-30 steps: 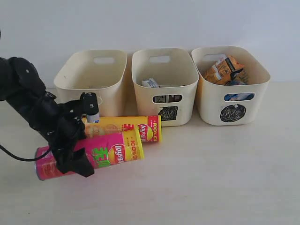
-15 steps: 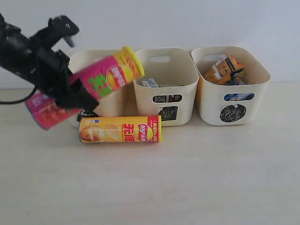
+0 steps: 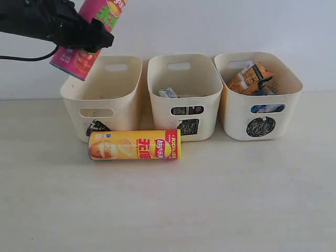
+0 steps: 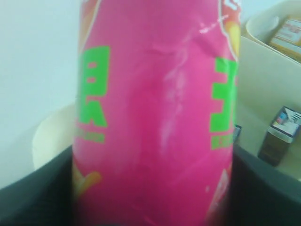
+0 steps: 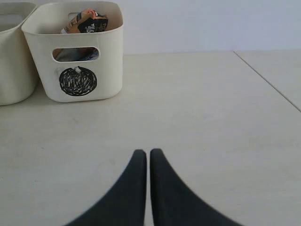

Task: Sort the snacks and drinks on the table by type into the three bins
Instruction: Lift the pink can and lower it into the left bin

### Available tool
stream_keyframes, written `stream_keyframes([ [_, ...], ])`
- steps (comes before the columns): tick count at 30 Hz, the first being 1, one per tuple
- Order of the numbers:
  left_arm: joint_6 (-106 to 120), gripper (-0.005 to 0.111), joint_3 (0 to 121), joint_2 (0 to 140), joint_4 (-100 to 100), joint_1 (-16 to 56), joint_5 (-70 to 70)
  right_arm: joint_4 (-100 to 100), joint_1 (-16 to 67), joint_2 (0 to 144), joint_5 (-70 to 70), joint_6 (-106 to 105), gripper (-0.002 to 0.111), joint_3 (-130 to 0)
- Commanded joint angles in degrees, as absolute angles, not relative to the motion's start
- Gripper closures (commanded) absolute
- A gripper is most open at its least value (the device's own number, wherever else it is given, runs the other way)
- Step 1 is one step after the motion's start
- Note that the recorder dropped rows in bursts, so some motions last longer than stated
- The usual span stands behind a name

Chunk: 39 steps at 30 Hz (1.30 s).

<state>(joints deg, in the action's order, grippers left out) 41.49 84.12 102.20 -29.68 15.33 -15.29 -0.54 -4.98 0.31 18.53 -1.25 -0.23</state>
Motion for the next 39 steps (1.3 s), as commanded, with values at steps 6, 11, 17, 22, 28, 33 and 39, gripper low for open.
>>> stream_keyframes([
  [6,40.64,0.103,90.31,113.78,-30.65,15.57,-2.84,-0.64,-5.16,0.0,18.65,-1.19,0.108,0.0],
  [11,40.45,0.103,94.75,120.12,-30.65,14.98,-0.85,-0.64,-5.16,0.0,18.65,-1.19,0.108,0.0],
  [17,36.7,0.103,98.75,126.63,-30.65,14.09,0.0,-0.64,-5.16,0.0,18.65,-1.19,0.108,0.0],
  [22,31.62,0.096,99.64,130.71,-30.65,12.94,2.17,-0.64,-5.16,0.0,18.65,-1.19,0.108,0.0],
  [28,31.62,0.04,99.64,131.35,-30.65,12.65,4.54,-0.64,-5.16,0.0,18.65,-1.19,0.108,0.0],
  [33,31.62,0.024,99.64,131.35,-30.65,12.65,5.4,-0.64,-5.16,0.0,18.65,-1.19,0.108,0.0],
  [39,31.73,0.024,99.64,129.38,-30.55,12.65,3.57,-0.64,-5.16,0.0,18.65,-1.19,0.108,0.0],
])
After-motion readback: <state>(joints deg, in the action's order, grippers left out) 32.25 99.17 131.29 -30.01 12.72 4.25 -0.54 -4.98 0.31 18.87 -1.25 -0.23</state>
